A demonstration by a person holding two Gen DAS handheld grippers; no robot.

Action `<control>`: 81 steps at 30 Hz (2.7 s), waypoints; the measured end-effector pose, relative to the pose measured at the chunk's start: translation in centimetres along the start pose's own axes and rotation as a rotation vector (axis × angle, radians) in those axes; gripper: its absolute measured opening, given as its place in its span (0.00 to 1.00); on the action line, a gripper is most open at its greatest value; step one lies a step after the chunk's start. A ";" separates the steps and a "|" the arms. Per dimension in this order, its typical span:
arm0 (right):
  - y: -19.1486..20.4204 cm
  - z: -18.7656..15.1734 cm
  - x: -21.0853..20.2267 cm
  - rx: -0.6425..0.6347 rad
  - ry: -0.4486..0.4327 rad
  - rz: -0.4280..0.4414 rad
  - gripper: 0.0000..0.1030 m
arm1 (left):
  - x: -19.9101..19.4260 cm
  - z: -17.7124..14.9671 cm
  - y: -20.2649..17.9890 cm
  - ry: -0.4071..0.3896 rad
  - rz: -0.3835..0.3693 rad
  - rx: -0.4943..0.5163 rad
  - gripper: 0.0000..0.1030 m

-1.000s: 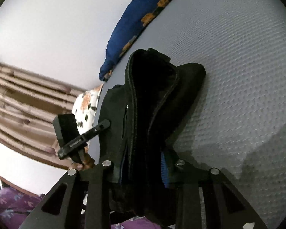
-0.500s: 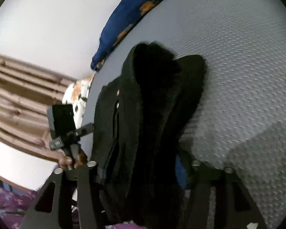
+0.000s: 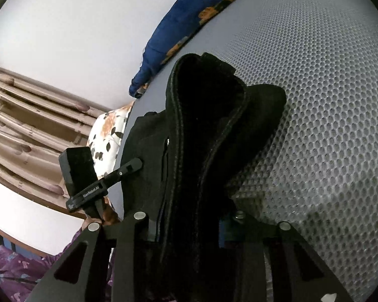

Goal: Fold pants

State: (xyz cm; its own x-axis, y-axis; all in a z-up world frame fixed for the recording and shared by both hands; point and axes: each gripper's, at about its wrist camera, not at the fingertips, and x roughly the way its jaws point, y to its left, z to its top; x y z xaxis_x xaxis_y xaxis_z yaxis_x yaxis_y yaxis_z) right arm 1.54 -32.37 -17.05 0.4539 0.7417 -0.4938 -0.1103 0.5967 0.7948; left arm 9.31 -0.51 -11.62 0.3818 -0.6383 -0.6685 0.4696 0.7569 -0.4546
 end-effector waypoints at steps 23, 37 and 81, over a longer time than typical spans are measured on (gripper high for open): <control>2.8 -1.1 5.8 0.029 -0.007 0.085 0.28 | -5.7 -0.3 2.5 -0.071 0.179 0.023 0.21; 2.8 -1.4 5.6 0.037 -0.020 0.097 0.28 | -5.7 -0.3 2.2 -0.082 0.202 0.034 0.21; 11.1 15.2 20.3 -0.063 0.064 0.204 0.28 | -10.1 13.1 16.8 -0.255 0.399 -0.032 0.21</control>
State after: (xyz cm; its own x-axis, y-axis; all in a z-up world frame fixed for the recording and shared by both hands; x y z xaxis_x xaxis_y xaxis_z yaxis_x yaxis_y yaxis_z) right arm 22.97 -15.29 -12.89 0.3601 0.8654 -0.3483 -0.2501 0.4493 0.8577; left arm 23.83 16.84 -4.78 0.7121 -0.3081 -0.6308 0.2234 0.9513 -0.2124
